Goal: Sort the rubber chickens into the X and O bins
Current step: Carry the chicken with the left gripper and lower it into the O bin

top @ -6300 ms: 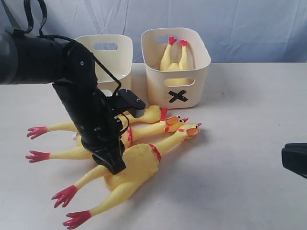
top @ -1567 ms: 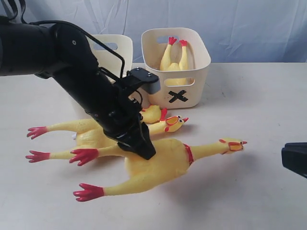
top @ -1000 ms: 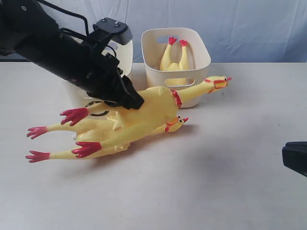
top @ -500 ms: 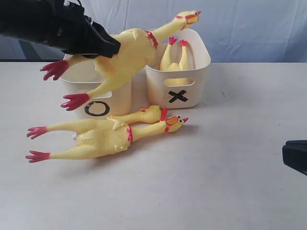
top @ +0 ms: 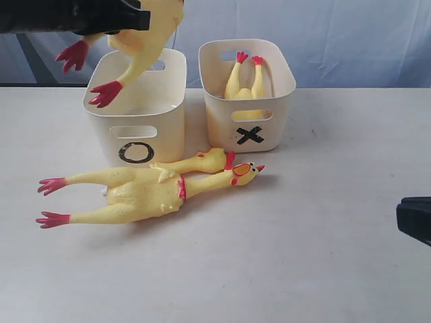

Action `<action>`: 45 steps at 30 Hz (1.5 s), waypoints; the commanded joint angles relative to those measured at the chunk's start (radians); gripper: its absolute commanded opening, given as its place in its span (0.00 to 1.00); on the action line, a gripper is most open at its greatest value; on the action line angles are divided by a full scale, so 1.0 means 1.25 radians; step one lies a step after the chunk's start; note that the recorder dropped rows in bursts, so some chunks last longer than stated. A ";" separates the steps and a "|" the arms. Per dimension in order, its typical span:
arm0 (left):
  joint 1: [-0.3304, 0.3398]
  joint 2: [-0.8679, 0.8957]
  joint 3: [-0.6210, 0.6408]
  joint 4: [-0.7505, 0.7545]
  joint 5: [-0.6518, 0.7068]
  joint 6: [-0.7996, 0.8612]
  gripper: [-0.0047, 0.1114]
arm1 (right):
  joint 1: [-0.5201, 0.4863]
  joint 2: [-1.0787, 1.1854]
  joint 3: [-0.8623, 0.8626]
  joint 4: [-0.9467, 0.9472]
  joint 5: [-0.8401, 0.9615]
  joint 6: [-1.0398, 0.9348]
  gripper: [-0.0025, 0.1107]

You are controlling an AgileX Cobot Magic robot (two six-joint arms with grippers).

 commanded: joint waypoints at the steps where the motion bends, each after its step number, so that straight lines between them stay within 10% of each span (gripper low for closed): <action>1: 0.002 0.042 -0.008 -0.038 -0.085 0.000 0.04 | -0.002 -0.004 0.003 -0.001 -0.007 -0.002 0.01; 15: 0.002 0.146 -0.008 -0.024 -0.334 -0.063 0.04 | -0.002 -0.004 0.003 0.013 -0.009 -0.002 0.01; 23: 0.002 0.209 -0.008 0.235 -0.459 -0.297 0.04 | -0.002 -0.004 0.003 0.013 0.002 -0.002 0.01; 45: 0.002 0.308 -0.008 0.449 -0.545 -0.401 0.04 | -0.002 -0.004 0.003 0.000 0.011 -0.002 0.01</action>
